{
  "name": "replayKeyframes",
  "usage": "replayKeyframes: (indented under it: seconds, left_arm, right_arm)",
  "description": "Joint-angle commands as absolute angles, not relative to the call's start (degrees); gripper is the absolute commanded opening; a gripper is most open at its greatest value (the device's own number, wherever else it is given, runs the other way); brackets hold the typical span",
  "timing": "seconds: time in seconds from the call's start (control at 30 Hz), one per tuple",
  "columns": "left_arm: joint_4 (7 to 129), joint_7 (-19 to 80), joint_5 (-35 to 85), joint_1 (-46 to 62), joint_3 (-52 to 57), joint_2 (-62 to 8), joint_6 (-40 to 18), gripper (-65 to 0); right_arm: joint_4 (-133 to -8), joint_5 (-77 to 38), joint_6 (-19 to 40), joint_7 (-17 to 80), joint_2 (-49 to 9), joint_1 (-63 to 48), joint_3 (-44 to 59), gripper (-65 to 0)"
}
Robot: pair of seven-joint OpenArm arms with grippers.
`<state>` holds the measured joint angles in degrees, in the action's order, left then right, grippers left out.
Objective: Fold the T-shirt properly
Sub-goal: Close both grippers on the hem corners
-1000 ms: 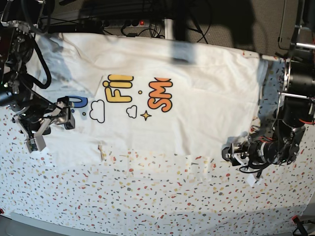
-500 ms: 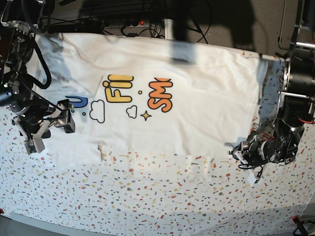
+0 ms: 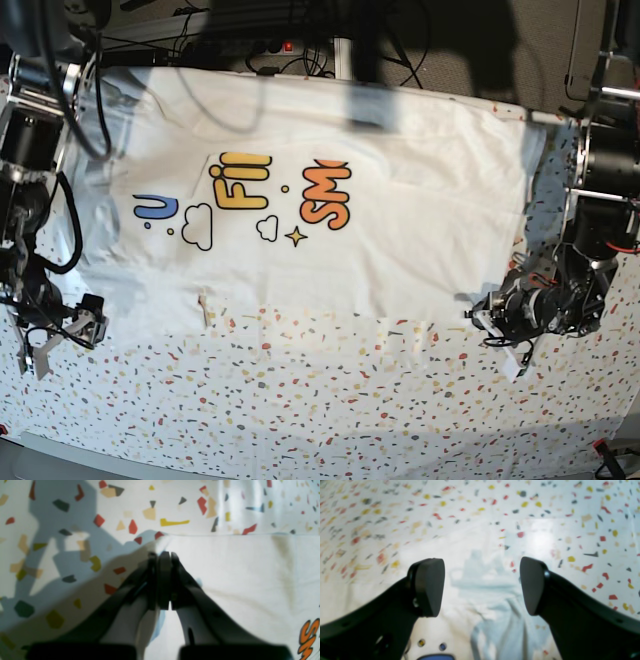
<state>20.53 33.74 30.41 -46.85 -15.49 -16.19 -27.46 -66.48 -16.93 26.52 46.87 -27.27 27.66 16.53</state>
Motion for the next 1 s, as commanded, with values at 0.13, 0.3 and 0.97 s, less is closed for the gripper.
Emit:
replayKeyframes:
  seconds: [0.13, 0.3, 0.97]
  left_arm:
    - [21.5, 33.0, 31.1, -49.0, -15.4, -16.7, -27.7, -65.0]
    - [21.5, 33.3, 31.1, -49.0, -15.4, -16.7, -27.7, -65.0]
    - [21.5, 34.3, 31.5, -49.0, -15.4, -16.7, -27.7, -65.0]
  right_arm:
    - [-49.7, -13.6, 26.4, 44.3, -29.1, 40.3, 16.9, -19.0]
    - [-36.7, -9.2, 26.6, 41.1, -29.5, 45.5, 16.9, -19.0]
    - [-28.4, -9.3, 32.8, 41.1, -30.2, 39.6, 16.9, -19.0]
